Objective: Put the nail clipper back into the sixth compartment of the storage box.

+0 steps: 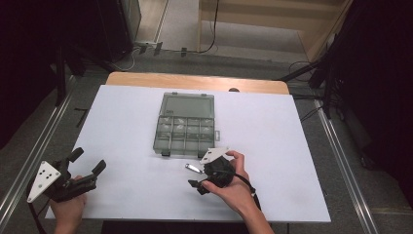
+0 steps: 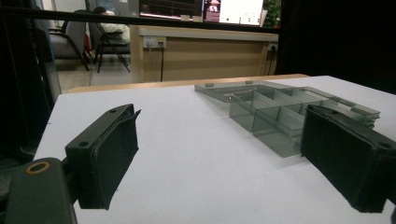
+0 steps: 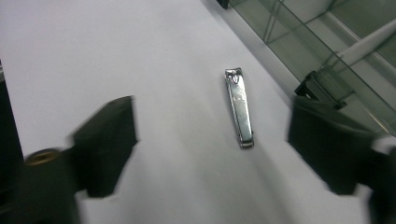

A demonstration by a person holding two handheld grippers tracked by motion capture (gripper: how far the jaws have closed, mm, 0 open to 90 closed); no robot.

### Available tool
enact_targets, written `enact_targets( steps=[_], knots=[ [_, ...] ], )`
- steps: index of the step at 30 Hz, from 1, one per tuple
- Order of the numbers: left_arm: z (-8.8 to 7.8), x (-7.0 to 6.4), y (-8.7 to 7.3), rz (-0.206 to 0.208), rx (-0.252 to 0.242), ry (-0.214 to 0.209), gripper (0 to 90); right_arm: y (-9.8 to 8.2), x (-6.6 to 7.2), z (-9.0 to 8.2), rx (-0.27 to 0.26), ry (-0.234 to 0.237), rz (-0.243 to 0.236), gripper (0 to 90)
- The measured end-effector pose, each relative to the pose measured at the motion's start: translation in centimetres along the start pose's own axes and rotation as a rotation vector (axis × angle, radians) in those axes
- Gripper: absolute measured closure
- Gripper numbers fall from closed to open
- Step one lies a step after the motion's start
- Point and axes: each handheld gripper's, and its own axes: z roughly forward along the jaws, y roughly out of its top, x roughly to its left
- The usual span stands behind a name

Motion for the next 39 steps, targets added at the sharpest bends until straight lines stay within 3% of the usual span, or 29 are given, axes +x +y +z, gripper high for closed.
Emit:
enact_targets(
  steps=[3, 9, 12, 14, 19, 20, 22, 26, 28, 39],
  knots=[
    [0.0, 0.0, 0.0, -0.001, -0.001, 0.0, 10.7, 0.3, 0.1, 0.3, 0.009, -0.007, -0.002, 0.0],
    [0.0, 0.0, 0.0, -0.001, -0.001, -0.001, 10.7, 1.0, -0.1, 1.2, 0.034, 0.019, -0.006, 0.0],
    [0.0, 0.0, 0.0, -0.001, 0.0, -0.002, 10.7, 1.3, -0.2, 1.6, 0.039, 0.013, -0.01, 14.6],
    [0.0, 0.0, 0.0, -0.001, 0.0, -0.002, 10.7, 1.4, -0.3, 1.8, 0.043, 0.01, -0.013, 16.0],
    [0.0, 0.1, 0.0, -0.001, -0.001, -0.001, 10.8, 1.7, -0.4, 2.3, 0.047, -0.023, -0.014, 32.8],
    [0.0, 0.1, 0.0, -0.001, -0.001, -0.001, 10.8, 1.7, -0.4, 2.3, 0.047, -0.023, -0.014, 32.8],
    [0.0, 0.1, 0.0, 0.0, -0.001, -0.001, 10.7, 1.9, -0.5, 2.5, 0.049, -0.042, -0.008, 44.8],
    [0.0, 0.1, 0.0, -0.001, -0.001, -0.001, 10.7, 1.9, -0.8, 2.7, 0.05, -0.058, 0.005, 52.3],
    [0.0, 0.1, 0.0, -0.001, -0.001, 0.0, 10.7, 1.9, -1.0, 2.9, 0.047, -0.068, 0.009, 61.1],
    [0.0, 0.1, 0.0, -0.001, -0.001, -0.001, 10.7, 2.0, -1.4, 3.8, 0.058, -0.035, 0.001, 71.5]
  ],
)
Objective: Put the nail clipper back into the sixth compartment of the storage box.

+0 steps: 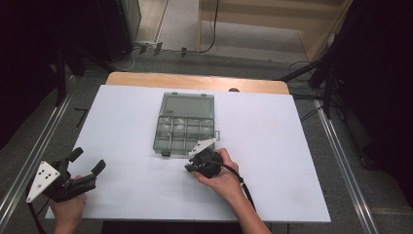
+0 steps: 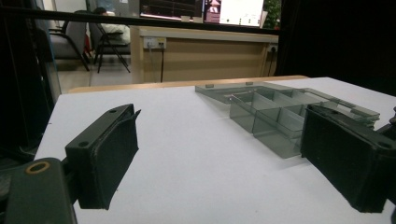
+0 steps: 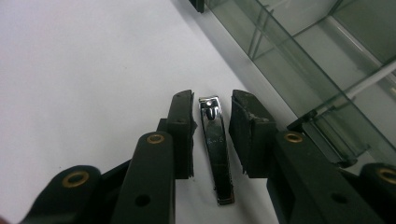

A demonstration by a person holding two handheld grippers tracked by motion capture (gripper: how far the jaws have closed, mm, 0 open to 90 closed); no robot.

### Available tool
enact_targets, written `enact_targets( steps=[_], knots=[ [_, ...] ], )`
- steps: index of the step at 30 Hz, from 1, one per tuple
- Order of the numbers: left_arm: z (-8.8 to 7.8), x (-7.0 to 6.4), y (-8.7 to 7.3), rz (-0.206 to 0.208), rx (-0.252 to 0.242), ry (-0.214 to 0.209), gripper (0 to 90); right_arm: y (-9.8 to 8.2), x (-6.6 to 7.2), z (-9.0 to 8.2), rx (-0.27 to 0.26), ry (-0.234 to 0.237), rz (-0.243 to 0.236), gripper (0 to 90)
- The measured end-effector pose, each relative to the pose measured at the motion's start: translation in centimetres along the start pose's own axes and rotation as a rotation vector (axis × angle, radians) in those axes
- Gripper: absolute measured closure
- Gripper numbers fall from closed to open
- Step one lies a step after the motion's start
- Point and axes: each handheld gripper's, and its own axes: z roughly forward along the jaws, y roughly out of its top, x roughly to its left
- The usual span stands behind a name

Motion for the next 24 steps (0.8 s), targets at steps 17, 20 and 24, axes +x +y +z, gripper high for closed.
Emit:
enact_targets(
  steps=[17, 20, 24],
  knots=[
    [0.03, -0.06, 0.0, -0.001, 0.0, -0.001, 10.8, -0.02, -0.13, 0.82, 0.007, 0.005, -0.008, 76.6],
    [0.02, -0.04, 0.0, -0.001, 0.001, -0.002, 10.8, -0.13, -0.12, 0.84, 0.0, -0.004, -0.013, 80.2],
    [0.02, 0.0, 0.01, -0.001, 0.001, -0.001, 10.7, -0.43, -0.05, 0.82, -0.024, -0.006, -0.004, 80.7]
  ],
)
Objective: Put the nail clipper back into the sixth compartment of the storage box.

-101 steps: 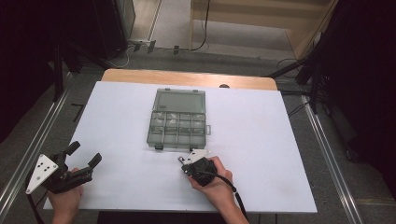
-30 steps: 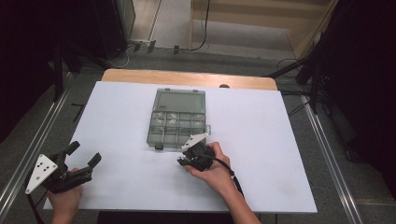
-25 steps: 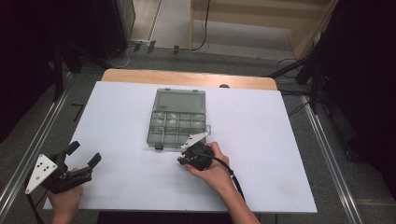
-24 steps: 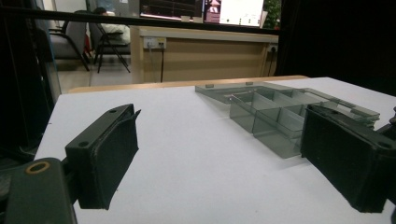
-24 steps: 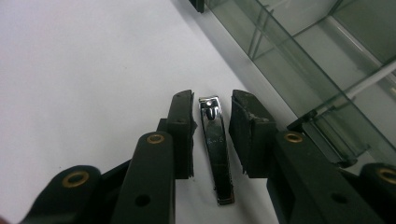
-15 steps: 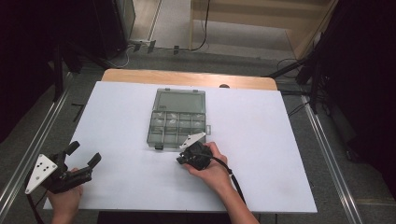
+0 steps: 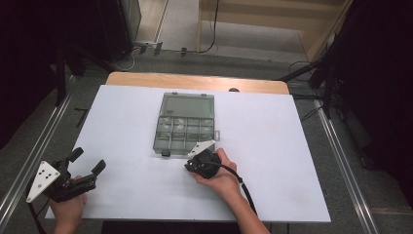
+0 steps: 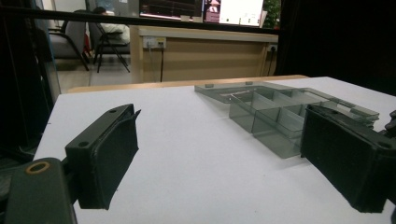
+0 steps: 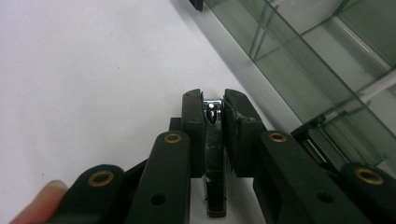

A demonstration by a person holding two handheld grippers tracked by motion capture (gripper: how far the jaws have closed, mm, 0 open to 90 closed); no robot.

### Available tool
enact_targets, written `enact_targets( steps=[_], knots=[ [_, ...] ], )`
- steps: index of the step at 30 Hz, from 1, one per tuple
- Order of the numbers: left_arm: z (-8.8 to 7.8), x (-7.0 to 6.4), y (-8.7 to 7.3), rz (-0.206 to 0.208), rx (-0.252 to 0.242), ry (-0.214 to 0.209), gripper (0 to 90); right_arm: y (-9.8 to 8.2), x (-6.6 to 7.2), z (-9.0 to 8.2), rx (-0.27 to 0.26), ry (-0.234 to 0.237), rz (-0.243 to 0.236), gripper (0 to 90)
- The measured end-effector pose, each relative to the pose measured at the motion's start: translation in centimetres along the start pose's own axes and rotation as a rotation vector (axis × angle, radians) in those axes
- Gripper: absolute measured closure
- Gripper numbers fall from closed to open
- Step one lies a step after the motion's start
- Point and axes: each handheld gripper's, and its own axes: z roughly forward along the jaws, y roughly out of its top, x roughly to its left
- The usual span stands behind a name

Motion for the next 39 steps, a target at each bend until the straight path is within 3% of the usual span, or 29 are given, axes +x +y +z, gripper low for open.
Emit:
enact_targets(
  steps=[14, 26, 39],
  knots=[
    [0.0, 0.1, 0.0, -0.005, -0.003, 0.001, 10.8, 0.0, 0.2, -0.5, -0.036, 0.022, -0.007, 81.0],
    [0.0, 0.1, 0.0, -0.003, -0.002, 0.001, 10.7, 0.3, -0.1, -2.3, -0.103, 0.028, 0.022, 82.3],
    [0.0, 0.1, 0.0, -0.005, -0.004, 0.001, 10.7, 0.7, 0.1, -2.6, -0.121, 0.029, 0.013, 82.5]
  ],
)
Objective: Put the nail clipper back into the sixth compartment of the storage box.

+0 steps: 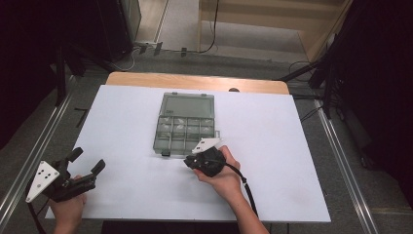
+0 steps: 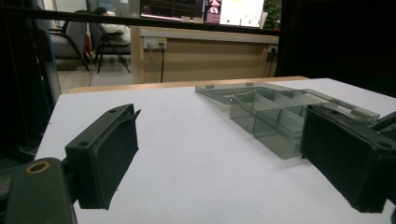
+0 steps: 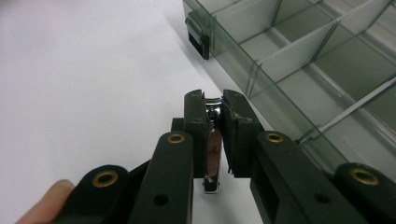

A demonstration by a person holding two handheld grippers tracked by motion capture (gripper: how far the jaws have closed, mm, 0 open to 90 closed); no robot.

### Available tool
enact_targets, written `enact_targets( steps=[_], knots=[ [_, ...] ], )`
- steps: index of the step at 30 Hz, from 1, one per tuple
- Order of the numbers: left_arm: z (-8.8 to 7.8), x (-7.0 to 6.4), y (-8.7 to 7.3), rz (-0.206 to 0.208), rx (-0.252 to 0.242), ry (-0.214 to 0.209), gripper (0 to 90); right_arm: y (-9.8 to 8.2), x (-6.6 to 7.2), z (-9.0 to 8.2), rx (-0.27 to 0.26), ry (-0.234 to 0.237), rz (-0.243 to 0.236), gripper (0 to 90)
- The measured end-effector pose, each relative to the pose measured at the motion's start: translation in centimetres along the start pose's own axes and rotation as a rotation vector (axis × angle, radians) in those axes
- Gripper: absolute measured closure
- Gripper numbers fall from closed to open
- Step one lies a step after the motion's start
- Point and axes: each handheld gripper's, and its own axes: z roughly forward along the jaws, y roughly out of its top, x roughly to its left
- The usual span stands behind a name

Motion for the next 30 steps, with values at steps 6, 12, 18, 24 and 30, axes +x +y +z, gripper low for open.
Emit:
enact_targets(
  steps=[6, 12, 18, 24, 30],
  knots=[
    [0.0, 0.0, 0.0, 0.001, 0.0, -0.001, 10.8, 0.4, 0.0, -0.4, -0.017, 0.001, 0.0, 82.5],
    [0.0, 0.0, 0.0, 0.0, 0.0, 0.0, 10.8, 0.7, 0.1, -0.7, -0.03, 0.0, -0.004, 82.5],
    [0.0, 0.0, 0.0, -0.001, -0.001, -0.001, 10.7, 1.0, 0.1, -0.8, -0.042, -0.002, -0.002, 82.5],
    [0.0, 0.0, 0.0, 0.0, -0.001, -0.001, 10.7, 1.2, 0.1, -1.1, -0.053, 0.0, -0.001, 82.5],
    [0.0, 0.0, 0.0, 0.0, -0.001, -0.001, 10.8, 1.5, 0.1, -1.2, -0.062, 0.002, -0.003, 82.5]
  ],
)
